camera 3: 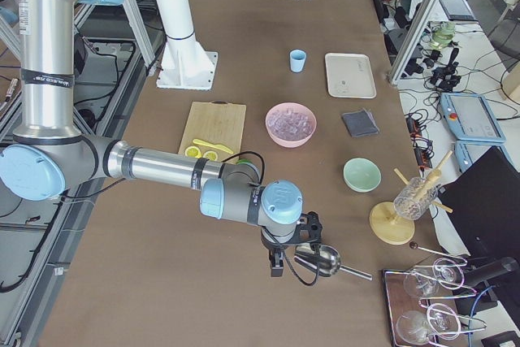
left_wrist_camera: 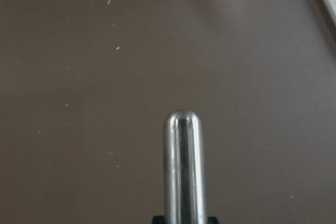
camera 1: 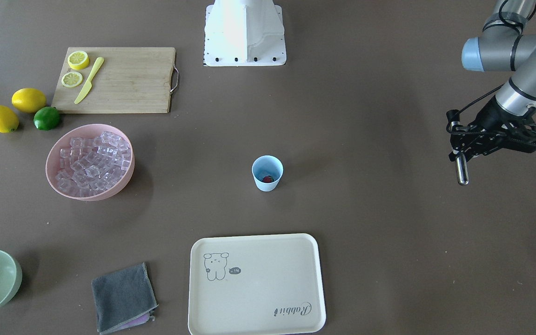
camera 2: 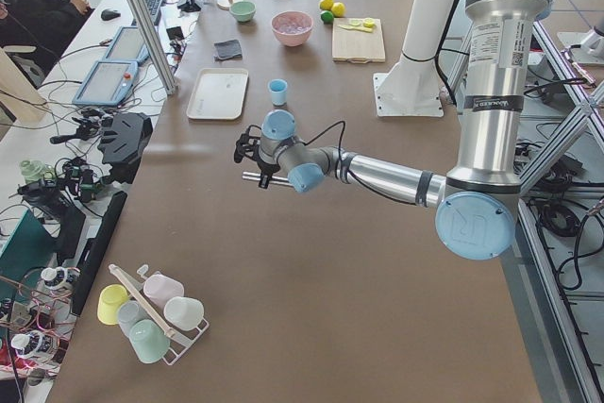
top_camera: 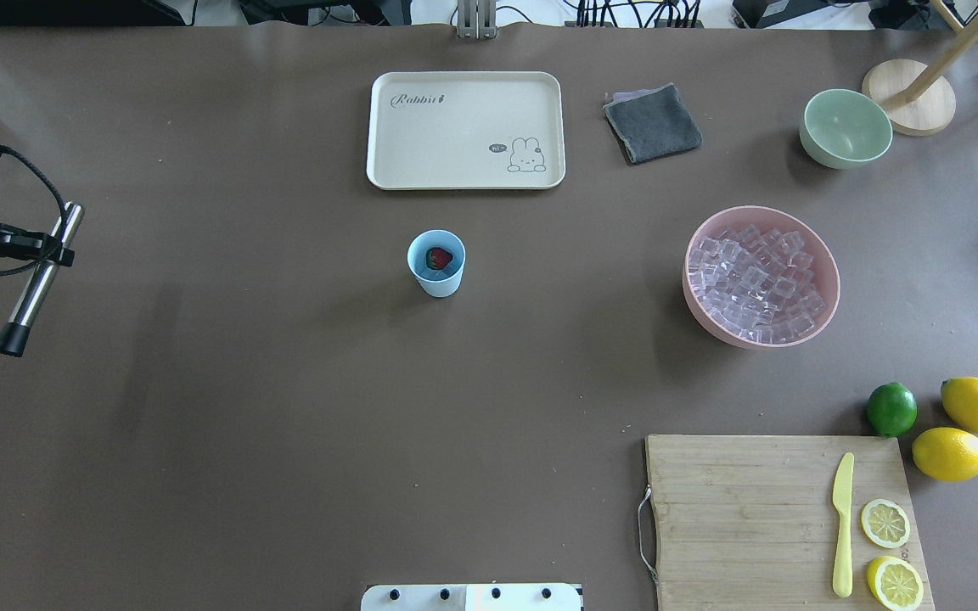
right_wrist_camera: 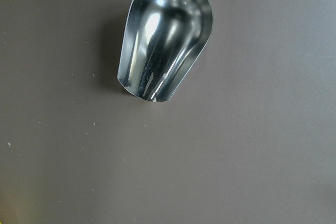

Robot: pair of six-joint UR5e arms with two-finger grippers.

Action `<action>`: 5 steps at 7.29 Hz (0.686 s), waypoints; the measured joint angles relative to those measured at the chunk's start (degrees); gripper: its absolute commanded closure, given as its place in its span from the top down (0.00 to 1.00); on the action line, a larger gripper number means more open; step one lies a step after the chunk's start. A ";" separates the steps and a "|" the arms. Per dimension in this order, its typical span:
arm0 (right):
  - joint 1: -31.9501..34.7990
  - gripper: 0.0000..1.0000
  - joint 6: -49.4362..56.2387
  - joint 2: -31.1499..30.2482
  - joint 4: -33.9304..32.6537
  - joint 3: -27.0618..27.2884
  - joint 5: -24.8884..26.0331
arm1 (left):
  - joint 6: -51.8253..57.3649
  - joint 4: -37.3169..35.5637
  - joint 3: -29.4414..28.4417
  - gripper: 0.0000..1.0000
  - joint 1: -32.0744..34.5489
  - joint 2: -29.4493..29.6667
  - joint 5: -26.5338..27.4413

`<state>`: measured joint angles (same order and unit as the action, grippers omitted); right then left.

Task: Mash ice and strawberries in cup
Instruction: 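Carry the pestle back toward the table edge near the left arm, then lower the pestle onto the table and open the left gripper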

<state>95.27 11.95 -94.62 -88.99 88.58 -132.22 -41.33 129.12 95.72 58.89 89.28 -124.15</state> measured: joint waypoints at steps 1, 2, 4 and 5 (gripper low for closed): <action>0.00 0.99 0.00 0.12 -0.08 -0.13 0.15 | 1.38 0.30 -0.89 0.42 0.42 -2.96 -0.40; 0.00 0.99 0.00 0.26 -0.11 -0.16 0.20 | 1.75 1.00 -1.35 0.85 0.52 -5.38 -0.43; 0.00 0.99 0.00 0.32 -0.13 -0.17 0.18 | 1.82 4.02 -4.22 0.98 0.51 -7.38 -0.33; 0.00 0.99 0.00 0.34 -0.13 -0.24 0.16 | 1.89 6.10 -6.22 0.99 0.50 -6.79 -0.46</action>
<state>95.27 11.95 -94.28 -89.12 88.34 -132.06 -39.43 135.22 89.49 59.39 82.49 -124.62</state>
